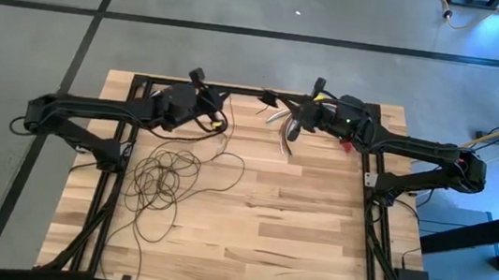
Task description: Coiling cords
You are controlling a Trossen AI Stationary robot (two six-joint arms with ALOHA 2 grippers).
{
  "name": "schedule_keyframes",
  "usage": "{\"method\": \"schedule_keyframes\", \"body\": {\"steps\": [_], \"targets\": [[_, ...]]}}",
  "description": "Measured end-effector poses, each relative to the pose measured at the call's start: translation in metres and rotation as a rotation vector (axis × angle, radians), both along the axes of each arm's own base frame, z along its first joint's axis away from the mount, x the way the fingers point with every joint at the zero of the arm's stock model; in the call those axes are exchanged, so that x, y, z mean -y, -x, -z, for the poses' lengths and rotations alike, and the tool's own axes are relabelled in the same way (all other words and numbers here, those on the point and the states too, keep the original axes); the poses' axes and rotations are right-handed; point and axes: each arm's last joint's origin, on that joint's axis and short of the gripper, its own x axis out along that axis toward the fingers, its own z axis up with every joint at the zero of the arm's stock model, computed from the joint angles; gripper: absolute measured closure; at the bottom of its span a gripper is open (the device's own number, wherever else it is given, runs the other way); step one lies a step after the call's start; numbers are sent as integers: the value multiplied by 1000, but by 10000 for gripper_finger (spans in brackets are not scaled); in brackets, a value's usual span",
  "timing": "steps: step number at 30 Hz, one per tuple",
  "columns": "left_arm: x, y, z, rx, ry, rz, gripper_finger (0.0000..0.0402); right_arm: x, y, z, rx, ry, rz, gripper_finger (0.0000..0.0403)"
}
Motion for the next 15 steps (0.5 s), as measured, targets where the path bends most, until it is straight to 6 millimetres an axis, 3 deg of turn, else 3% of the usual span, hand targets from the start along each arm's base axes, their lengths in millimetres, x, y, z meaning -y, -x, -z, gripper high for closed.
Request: {"method": "schedule_keyframes", "body": {"steps": [7, 15], "targets": [[6, 10, -14, 93, 14, 11, 392, 2, -2, 6, -65, 35, 46, 393], [17, 5, -19, 198, 54, 104, 398, 10, -19, 23, -115, 71, 120, 393]]}}
